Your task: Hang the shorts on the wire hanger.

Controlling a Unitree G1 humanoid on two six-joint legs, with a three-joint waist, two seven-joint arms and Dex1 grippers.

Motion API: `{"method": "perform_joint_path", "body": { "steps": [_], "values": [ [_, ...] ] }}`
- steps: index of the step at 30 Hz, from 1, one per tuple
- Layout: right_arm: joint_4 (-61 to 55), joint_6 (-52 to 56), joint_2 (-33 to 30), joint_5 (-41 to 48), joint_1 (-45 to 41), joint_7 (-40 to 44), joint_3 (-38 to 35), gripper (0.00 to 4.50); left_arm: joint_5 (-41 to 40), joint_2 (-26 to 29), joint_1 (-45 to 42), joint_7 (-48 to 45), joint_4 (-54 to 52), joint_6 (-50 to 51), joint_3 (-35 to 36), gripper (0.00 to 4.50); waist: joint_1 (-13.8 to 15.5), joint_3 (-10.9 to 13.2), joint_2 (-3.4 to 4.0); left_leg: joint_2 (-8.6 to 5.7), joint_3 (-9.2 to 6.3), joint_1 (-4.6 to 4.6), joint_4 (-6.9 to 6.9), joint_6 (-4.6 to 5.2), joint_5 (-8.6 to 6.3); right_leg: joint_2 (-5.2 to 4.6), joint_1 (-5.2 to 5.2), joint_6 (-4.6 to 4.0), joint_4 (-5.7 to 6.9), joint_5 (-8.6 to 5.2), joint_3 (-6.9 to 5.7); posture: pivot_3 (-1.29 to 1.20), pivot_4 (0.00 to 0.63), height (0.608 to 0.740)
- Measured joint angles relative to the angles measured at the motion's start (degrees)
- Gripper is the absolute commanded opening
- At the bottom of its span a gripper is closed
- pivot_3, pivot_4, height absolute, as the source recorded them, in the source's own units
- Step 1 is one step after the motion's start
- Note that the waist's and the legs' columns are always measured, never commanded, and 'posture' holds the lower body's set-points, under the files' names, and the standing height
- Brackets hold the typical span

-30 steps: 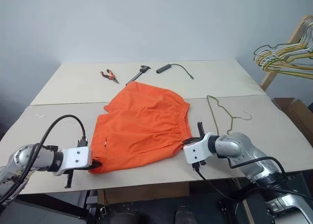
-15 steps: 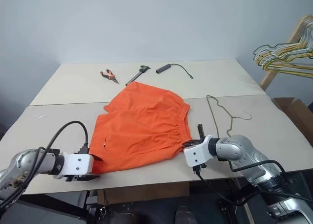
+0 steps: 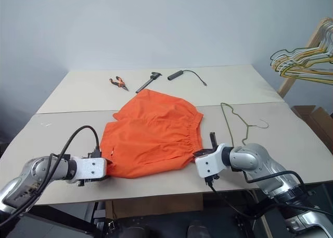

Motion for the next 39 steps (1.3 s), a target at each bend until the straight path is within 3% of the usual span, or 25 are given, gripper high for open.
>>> {"method": "perform_joint_path", "body": {
  "steps": [3, 4, 13, 18, 28, 38, 39],
  "values": [
    [0.0, 0.0, 0.0, 0.01, 0.0, 0.1, 0.0, 0.0, -0.01, 0.0, -0.08, -0.07, 0.68, 0.36, -0.07, 0.19, 0.0, 0.0, 0.0, 0.0, -0.01, -0.03, 0.0, 0.0, -0.04, 0.0, -0.04, -0.05, 0.0, 0.0, 0.0, 0.01, 0.02, 0.74],
    [0.0, 0.0, 0.0, 0.01, 0.0, 0.15, 0.0, 0.0, -0.02, 0.04, -0.08, -0.23, 0.78, 0.43, -0.07, 0.04, 0.0, 0.0, -0.01, 0.0, -0.01, -0.04, 0.0, 0.0, -0.05, 0.0, -0.05, -0.06, 0.0, -0.01, 0.0, 0.01, 0.021, 0.74],
    [-0.62, -0.28, -0.39, 0.58, 0.51, 0.84, -0.02, 0.0, -5.59, 5.56, 2.33, -7.26, -1.15, -3.69, 2.19, 0.04, -0.31, 0.03, -0.03, 0.03, -0.01, -0.13, 0.0, -0.02, -0.16, 0.0, -0.21, -0.24, 0.06, -0.06, 0.01, 0.01, 0.037, 0.74],
    [-4.98, -2.4, -4.69, 4.44, 6.06, 3.45, -0.58, 0.0, -8.94, 9.36, 8.54, -10.27, -5.71, -5.86, 5.62, 0.04, -0.26, 0.53, -0.09, 0.05, 0.0, -0.13, 0.01, 0.03, -0.28, -0.04, -0.18, -0.23, 0.06, -0.17, 0.01, 0.01, 0.054, 0.74],
    [-10.08, -2.73, -7.99, 7.28, 12.8, 5.29, -2.56, 0.0, -11.86, 10.99, 26.88, -12.19, -19.52, -3.76, 14.93, 0.04, -0.88, 1.68, -0.46, 0.16, 0.08, -0.09, 0.06, 0.03, -0.29, -0.02, -0.16, -0.22, 0.08, -0.39, 0.0, -0.01, 0.076, 0.74],
    [-10.34, -2.92, -8.11, 7.36, 12.95, 5.3, -3.0, 0.0, -10.39, 10.29, 31.02, -10.48, -24.07, 0.52, 17.91, 0.04, -0.79, 2.53, -0.57, 0.16, 0.08, -0.1, 0.07, 0.03, -0.3, -0.02, -0.15, -0.22, 0.06, -0.4, -0.02, 0.0, 0.084, 0.74],
    [-10.51, -2.92, -8.3, 7.42, 12.99, 5.57, -3.02, 0.48, -10.49, 10.17, 31.04, -10.52, -24.07, 0.56, 18.02, 0.47, -0.8, 2.7, -0.56, 0.16, 0.08, -0.1, 0.07, 0.03, -0.3, -0.02, -0.15, -0.21, 0.06, -0.4, -0.01, 0.0, 0.084, 0.74]
  ]
}}
